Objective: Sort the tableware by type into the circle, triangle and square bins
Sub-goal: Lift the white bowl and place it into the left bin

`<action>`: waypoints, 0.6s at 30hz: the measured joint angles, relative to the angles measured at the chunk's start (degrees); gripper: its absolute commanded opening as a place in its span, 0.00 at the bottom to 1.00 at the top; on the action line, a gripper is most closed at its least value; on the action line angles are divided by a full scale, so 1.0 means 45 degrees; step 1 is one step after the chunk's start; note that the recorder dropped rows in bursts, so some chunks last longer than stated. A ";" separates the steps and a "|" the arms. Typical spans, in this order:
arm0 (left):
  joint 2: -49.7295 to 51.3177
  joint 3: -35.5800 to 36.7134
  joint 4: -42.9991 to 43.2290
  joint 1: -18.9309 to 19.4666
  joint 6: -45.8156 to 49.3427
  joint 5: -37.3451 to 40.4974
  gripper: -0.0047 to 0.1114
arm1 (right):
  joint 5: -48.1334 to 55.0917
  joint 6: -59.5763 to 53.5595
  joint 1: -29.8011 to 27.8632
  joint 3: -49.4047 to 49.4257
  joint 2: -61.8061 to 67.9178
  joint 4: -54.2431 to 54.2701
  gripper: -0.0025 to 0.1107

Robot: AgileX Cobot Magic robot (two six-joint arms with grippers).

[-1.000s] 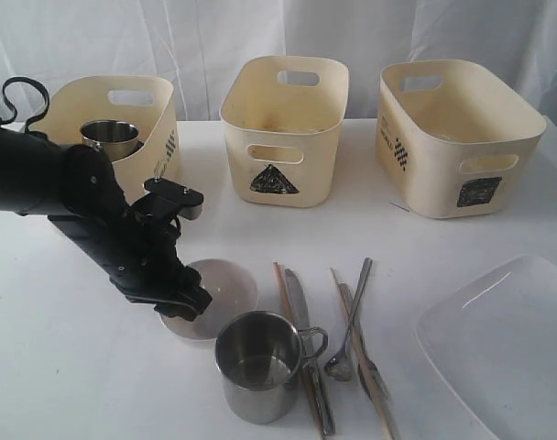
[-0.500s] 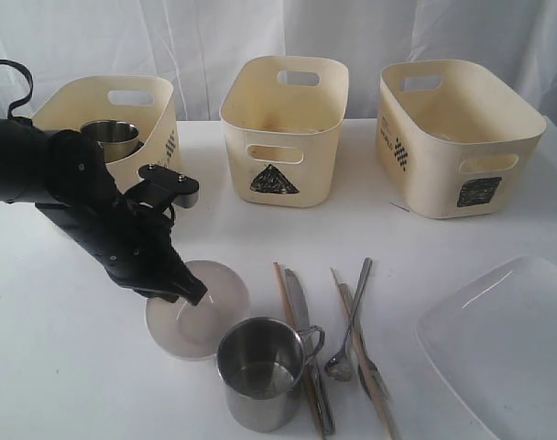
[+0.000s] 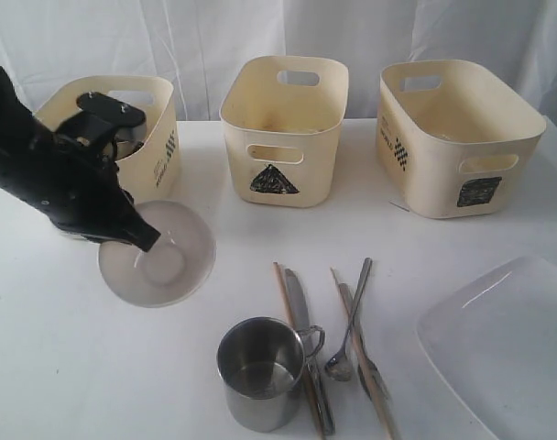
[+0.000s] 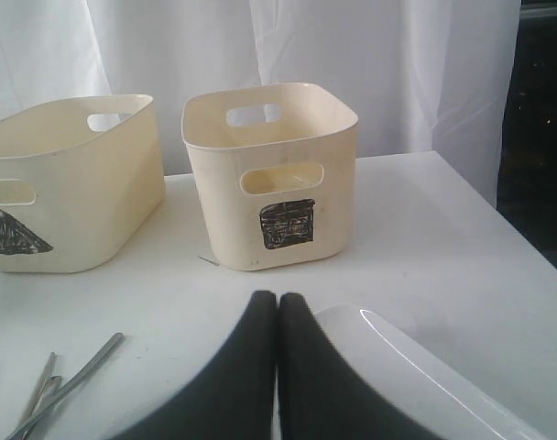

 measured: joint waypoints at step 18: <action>-0.1026 -0.3698 0.2691 0.2919 -0.0997 -0.1800 0.04 | 0.0000 0.0000 0.0000 0.0000 0.0000 0.0000 0.02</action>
